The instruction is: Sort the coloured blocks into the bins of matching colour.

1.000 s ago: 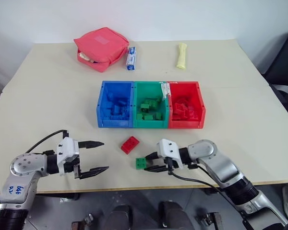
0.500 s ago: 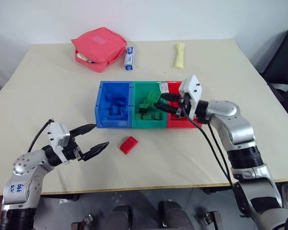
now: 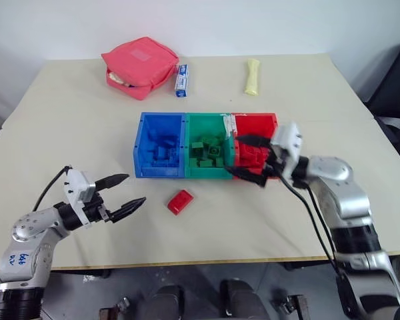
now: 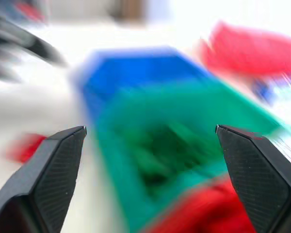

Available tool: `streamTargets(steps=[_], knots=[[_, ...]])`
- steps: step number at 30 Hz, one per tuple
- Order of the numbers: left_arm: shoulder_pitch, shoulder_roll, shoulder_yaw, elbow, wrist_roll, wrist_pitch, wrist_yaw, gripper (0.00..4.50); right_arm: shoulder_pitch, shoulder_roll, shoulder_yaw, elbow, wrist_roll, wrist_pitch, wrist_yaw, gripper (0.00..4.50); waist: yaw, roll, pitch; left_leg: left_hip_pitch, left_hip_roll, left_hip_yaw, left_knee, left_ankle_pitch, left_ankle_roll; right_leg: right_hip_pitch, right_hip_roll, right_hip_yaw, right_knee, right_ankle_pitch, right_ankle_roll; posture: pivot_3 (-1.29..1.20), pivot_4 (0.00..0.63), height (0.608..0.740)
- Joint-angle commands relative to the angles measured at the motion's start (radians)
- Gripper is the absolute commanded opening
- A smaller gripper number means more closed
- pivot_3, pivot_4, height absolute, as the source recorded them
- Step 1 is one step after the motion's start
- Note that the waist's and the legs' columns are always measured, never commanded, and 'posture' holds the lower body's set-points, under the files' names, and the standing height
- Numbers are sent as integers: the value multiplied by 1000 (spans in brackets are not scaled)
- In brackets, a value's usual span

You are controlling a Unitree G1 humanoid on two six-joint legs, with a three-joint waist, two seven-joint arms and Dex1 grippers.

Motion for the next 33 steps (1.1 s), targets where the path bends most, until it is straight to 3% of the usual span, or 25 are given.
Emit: streamTargets(steps=[1, 6, 9, 12, 15, 23, 31, 33], knots=[[-1, 49, 20, 36, 26, -47, -58, 4500, 90, -92, -54, -94, 47, -35, 92, 4473, 1, 0, 0, 0, 0, 0, 1, 0, 0, 0, 0, 0, 0, 0, 0, 0, 150, 740], [6, 93, 40, 126, 125, -146, -29, 4500, 255, -195, -111, -161, 86, -72, 183, 4473, 3, 0, 0, 1, 0, 0, -1, 0, 0, 2, 0, 0, -5, 0, 0, 0, 150, 740], [63, 103, 51, 64, 136, -131, -15, 4500, 329, -229, -133, -186, 87, -98, 212, 4473, 1, 0, 0, 1, 0, 0, -1, 0, 1, 1, 0, 1, -6, 0, 0, 0, 150, 740], [110, 99, 41, -10, 120, -80, -11, 4500, 371, -242, -150, -191, 83, -115, 199, 4473, 4, 0, 0, 1, 0, 0, -2, -1, 1, 2, -1, 1, -7, 0, 0, 0, 150, 740], [72, 59, 5, -110, 71, 88, 79, 4500, 392, -255, -149, -190, 84, -102, 201, 4473, 11, 0, 0, 1, 1, 0, -1, -1, 2, 3, -1, 1, -7, 0, 0, 0, 150, 740], [-107, -31, -322, -418, 100, 479, 259, 4500, 357, -239, -125, -219, 97, -57, 144, 4473, 35, 0, 0, 1, -1, -2, 4, -2, 2, 5, -1, 1, -6, 1, 2, 0, 150, 740], [-209, -66, -486, -382, 243, 610, 395, 4500, 397, -232, -121, -283, 95, -44, 93, 4473, 30, 0, 0, 1, 0, -1, 4, -1, 1, 5, 1, 2, -6, 1, 2, 0, 150, 740], [-200, -92, -523, -371, 271, 602, 419, 4130, 428, -239, -134, -303, 111, -31, 85, 4500, 34, 0, 0, 1, -1, -1, 4, -1, 1, 5, 1, 2, -6, 1, 2, 0, 150, 740]])
